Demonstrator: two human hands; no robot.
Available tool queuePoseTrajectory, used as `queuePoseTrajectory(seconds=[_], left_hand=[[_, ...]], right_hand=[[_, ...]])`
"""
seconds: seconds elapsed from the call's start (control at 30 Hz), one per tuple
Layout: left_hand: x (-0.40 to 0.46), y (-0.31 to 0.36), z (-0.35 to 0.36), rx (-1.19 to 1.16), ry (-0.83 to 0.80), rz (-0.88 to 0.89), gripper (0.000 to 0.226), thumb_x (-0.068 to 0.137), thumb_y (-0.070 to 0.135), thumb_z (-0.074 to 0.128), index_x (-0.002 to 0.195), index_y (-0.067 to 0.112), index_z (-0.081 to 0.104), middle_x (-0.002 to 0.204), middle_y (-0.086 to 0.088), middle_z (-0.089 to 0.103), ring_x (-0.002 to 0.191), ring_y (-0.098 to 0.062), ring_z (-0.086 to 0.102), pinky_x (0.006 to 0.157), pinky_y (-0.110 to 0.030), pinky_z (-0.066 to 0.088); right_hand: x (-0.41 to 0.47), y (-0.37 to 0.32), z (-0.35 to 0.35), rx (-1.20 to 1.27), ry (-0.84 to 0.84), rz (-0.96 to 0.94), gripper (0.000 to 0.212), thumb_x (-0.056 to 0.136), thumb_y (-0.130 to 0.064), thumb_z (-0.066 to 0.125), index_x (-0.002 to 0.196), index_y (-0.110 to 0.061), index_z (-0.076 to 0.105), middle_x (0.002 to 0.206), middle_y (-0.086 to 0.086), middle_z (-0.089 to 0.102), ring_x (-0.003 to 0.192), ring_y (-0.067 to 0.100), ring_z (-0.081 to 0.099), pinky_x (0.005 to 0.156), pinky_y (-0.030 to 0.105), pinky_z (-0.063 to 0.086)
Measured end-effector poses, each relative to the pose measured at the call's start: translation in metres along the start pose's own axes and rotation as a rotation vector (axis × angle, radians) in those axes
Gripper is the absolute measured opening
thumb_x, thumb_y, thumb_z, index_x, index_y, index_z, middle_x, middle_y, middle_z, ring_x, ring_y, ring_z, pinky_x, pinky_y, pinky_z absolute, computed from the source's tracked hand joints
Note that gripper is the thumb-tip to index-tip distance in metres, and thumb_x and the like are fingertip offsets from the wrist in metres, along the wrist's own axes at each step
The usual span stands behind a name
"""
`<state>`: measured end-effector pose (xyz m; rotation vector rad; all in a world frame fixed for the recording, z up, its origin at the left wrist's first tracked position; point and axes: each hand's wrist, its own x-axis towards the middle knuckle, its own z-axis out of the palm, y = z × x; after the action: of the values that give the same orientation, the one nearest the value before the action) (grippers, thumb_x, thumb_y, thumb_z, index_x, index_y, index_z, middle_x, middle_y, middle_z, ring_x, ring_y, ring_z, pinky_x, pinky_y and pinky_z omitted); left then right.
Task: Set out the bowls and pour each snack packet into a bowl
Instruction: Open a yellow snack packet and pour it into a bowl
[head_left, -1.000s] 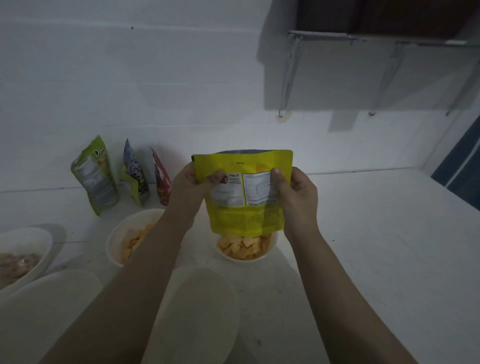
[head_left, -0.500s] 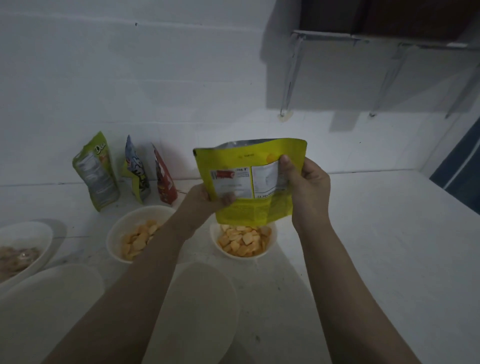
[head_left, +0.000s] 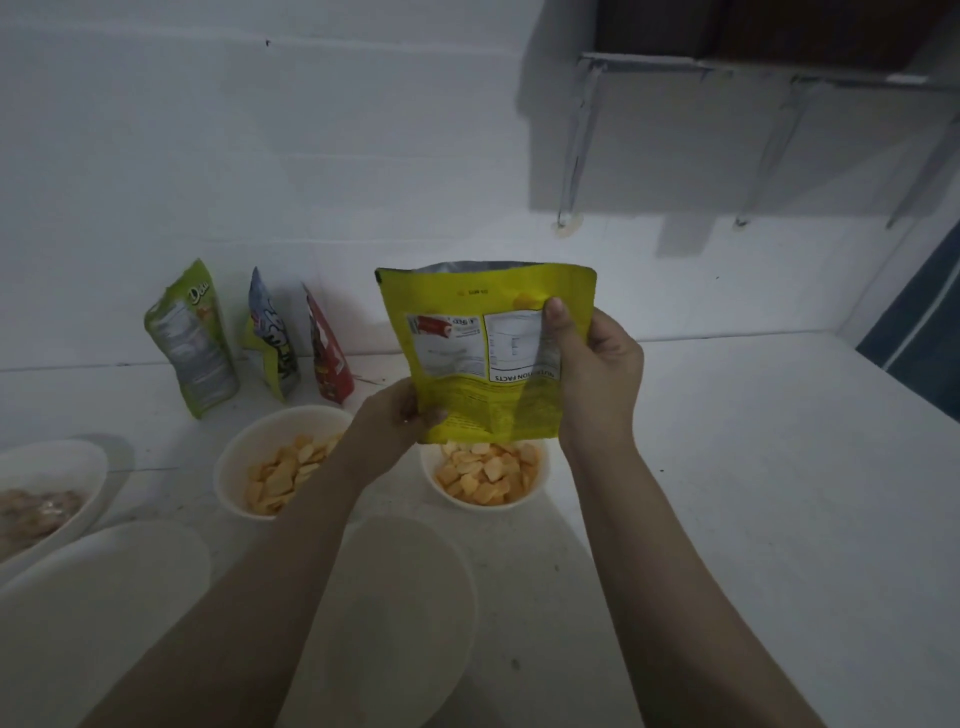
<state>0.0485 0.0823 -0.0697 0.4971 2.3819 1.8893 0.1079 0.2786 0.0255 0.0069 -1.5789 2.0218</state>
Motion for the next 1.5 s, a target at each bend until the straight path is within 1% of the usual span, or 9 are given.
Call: queuePoseTrajectory(seconds=[0.1,0.33,0.57,0.73,0.87,1.0,1.13,1.3,1.5], left_hand=[[0.001,0.005,-0.005,0.167,-0.005,0.044,0.045,0.082,0.045,0.070,0.123,0.031,0.058,0.115,0.008,0.069,0.103,-0.014,0.066,0.090,-0.043,0.055],[0.015,0.069,-0.003,-0.417,0.062,0.079,0.025,0.080,0.024,0.064,0.104,0.017,0.067,0.104,-0.001,0.074,0.098,-0.021,0.070,0.081,-0.037,0.059],[0.025,0.077,0.000,-0.603,0.189,0.114,0.014,0.089,0.014,0.060,0.099,0.013,0.069,0.098,-0.004,0.076,0.095,-0.024,0.070,0.078,-0.040,0.059],[0.022,0.077,-0.010,-0.734,0.284,0.070,0.011,0.092,0.009,0.058,0.097,0.013,0.067,0.098,-0.003,0.075,0.096,-0.023,0.071,0.077,-0.039,0.057],[0.011,0.081,-0.017,-0.833,0.339,0.050,0.023,0.096,0.012,0.056,0.092,0.022,0.077,0.113,-0.007,0.071,0.111,-0.030,0.065,0.094,-0.051,0.051],[-0.014,0.089,-0.009,-0.732,0.318,-0.009,0.020,0.099,0.023,0.052,0.115,0.018,0.063,0.090,0.009,0.075,0.110,-0.022,0.064,0.080,-0.032,0.057],[-0.040,0.093,0.003,-0.646,0.063,-0.006,0.020,0.100,0.025,0.050,0.116,0.020,0.061,0.112,-0.006,0.071,0.105,-0.023,0.067,0.086,-0.044,0.055],[-0.080,0.099,0.051,-0.548,-0.119,-0.021,0.025,0.099,0.029,0.053,0.122,0.022,0.059,0.111,-0.002,0.070,0.093,-0.014,0.068,0.076,-0.033,0.056],[-0.157,0.088,0.136,-0.482,-0.374,-0.049,0.023,0.093,0.036,0.060,0.116,0.030,0.057,0.119,0.000,0.065,0.108,-0.014,0.064,0.090,-0.034,0.051]], right_hand=[[-0.002,0.004,-0.003,0.000,0.033,0.020,0.015,0.093,-0.022,0.066,0.087,-0.014,0.077,0.082,0.006,0.077,0.079,0.025,0.073,0.070,0.039,0.061],[-0.003,0.004,-0.008,-0.042,0.033,0.063,0.013,0.092,-0.023,0.067,0.086,-0.016,0.076,0.079,0.002,0.077,0.077,0.021,0.074,0.064,0.033,0.059],[-0.002,0.008,-0.014,-0.392,-0.247,0.218,0.035,0.073,-0.028,0.085,0.106,-0.025,0.073,0.096,-0.010,0.077,0.088,0.007,0.073,0.078,0.029,0.059],[-0.027,0.019,-0.021,-0.342,-0.312,0.405,0.024,0.075,-0.014,0.083,0.097,-0.020,0.074,0.090,-0.003,0.078,0.081,0.012,0.074,0.066,0.022,0.056],[-0.050,0.020,-0.021,-0.099,-0.130,0.432,0.013,0.082,-0.005,0.075,0.094,-0.007,0.069,0.082,0.015,0.066,0.070,0.021,0.069,0.066,0.028,0.057],[-0.078,0.006,-0.017,0.076,0.070,0.284,0.010,0.092,-0.005,0.063,0.101,-0.008,0.067,0.079,0.013,0.063,0.071,0.024,0.065,0.071,0.032,0.060],[-0.115,-0.015,-0.013,0.052,0.195,0.106,0.015,0.101,-0.016,0.053,0.114,-0.017,0.059,0.087,0.011,0.070,0.082,0.027,0.069,0.075,0.040,0.060],[-0.178,-0.048,-0.030,0.074,0.433,-0.059,0.021,0.103,-0.014,0.048,0.112,-0.031,0.058,0.102,0.002,0.073,0.092,0.025,0.071,0.075,0.036,0.059],[-0.281,-0.076,-0.088,0.002,0.783,-0.117,0.026,0.103,-0.017,0.046,0.110,-0.038,0.059,0.107,-0.004,0.073,0.098,0.021,0.071,0.077,0.034,0.058]])
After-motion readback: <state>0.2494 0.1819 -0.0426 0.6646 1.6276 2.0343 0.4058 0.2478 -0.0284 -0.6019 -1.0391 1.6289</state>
